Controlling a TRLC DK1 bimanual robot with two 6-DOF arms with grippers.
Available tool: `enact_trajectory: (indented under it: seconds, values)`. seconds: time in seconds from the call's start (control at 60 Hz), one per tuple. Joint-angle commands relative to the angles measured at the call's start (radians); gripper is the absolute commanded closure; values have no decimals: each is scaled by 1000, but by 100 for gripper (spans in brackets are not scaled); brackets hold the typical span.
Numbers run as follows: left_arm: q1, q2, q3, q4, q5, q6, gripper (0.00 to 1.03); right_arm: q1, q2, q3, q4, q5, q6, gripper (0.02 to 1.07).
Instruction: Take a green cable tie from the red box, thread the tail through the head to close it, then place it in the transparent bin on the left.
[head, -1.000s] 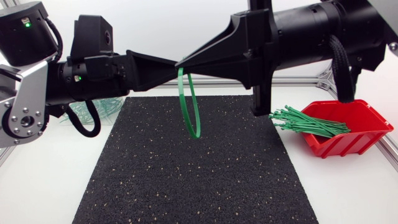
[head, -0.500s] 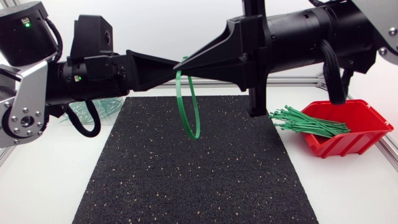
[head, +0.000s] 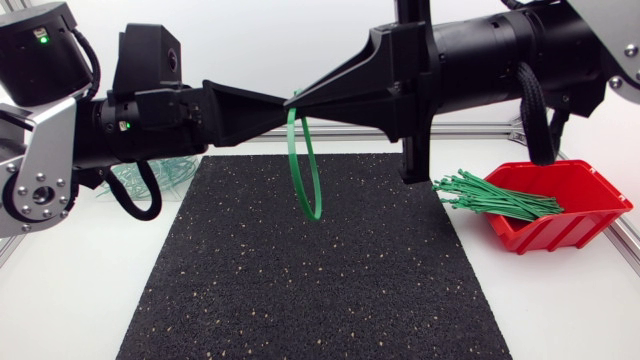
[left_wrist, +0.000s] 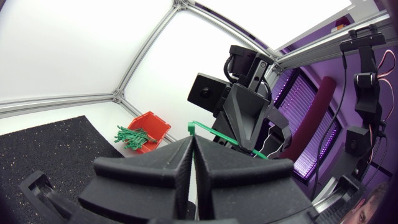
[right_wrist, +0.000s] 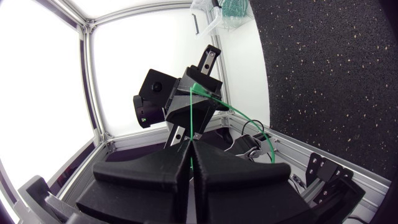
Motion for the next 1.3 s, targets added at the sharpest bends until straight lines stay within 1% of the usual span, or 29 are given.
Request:
enact_trajectory:
  seconds: [0.0, 0.417, 1.283]
  values:
    - [6, -9, -2, 20, -6, -28, 100, 4, 5, -26, 7, -7, 41, 102]
    - [22, 11, 16, 30, -21, -27, 100, 24, -7, -29, 17, -8, 51, 102]
    - [2, 10, 16, 38, -21, -34, 100, 30, 11, -37, 46, -10, 62, 102]
